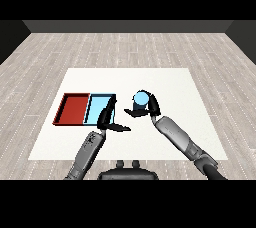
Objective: Pick the blue can and put it in the blue box
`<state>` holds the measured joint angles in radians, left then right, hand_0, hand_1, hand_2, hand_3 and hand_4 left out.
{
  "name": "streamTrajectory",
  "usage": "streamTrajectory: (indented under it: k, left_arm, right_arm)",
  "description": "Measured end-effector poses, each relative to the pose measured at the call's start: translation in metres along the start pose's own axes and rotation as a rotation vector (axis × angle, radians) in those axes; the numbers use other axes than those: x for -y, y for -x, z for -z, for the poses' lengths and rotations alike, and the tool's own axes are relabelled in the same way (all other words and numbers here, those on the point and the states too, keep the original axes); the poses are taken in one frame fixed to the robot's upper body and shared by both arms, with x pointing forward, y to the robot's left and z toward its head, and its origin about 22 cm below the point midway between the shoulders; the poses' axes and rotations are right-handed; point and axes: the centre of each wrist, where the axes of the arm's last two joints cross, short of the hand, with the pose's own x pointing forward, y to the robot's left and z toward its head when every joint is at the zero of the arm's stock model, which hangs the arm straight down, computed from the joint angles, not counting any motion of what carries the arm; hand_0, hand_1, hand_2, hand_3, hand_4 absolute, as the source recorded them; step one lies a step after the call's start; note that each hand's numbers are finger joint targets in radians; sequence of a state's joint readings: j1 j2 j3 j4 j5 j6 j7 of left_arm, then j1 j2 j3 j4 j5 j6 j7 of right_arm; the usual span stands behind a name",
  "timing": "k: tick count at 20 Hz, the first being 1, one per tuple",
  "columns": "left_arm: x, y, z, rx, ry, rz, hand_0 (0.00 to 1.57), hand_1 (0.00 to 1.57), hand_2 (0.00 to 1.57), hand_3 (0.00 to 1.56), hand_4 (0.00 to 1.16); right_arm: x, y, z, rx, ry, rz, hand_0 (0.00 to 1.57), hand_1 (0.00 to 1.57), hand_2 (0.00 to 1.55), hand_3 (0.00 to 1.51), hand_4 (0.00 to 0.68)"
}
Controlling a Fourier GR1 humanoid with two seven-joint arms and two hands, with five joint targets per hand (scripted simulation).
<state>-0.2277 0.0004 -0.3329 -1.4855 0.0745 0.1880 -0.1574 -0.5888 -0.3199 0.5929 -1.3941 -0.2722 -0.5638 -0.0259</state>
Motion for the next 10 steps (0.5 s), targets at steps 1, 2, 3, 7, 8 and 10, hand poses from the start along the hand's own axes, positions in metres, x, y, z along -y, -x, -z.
streamTrajectory:
  k: [1, 2, 3, 7, 8, 10]
  left_arm:
    - [0.002, 0.001, -0.001, 0.0, 0.005, -0.007, 0.0, 0.0, 0.0, 0.0, 0.0]
    - [0.003, 0.002, 0.0, -0.003, 0.006, -0.01, 0.0, 0.0, 0.0, 0.0, 0.0]
    - [0.003, 0.001, -0.002, -0.003, 0.006, -0.011, 0.0, 0.0, 0.0, 0.0, 0.0]
    - [0.007, 0.004, -0.004, -0.009, 0.019, -0.017, 0.0, 0.0, 0.0, 0.0, 0.0]
    - [0.011, 0.004, -0.001, -0.008, 0.021, -0.016, 0.0, 0.0, 0.0, 0.0, 0.0]
    - [0.01, 0.002, 0.001, -0.006, 0.022, -0.015, 0.0, 0.0, 0.0, 0.0, 0.0]
  right_arm:
    - [0.005, -0.002, 0.001, 0.005, -0.003, -0.002, 1.46, 1.46, 1.44, 1.38, 0.587]
    - [0.004, -0.002, 0.001, 0.007, -0.001, -0.002, 1.46, 1.46, 1.44, 1.38, 0.589]
    - [0.006, -0.005, 0.001, 0.012, -0.001, -0.001, 1.47, 1.47, 1.44, 1.38, 0.595]
    - [0.004, -0.017, -0.006, 0.028, 0.0, -0.003, 1.45, 1.45, 1.44, 1.38, 0.586]
    - [0.003, -0.017, -0.004, 0.027, -0.002, -0.005, 1.47, 1.47, 1.44, 1.38, 0.584]
    - [0.003, -0.019, -0.003, 0.025, -0.008, -0.013, 1.48, 1.48, 1.45, 1.38, 0.571]
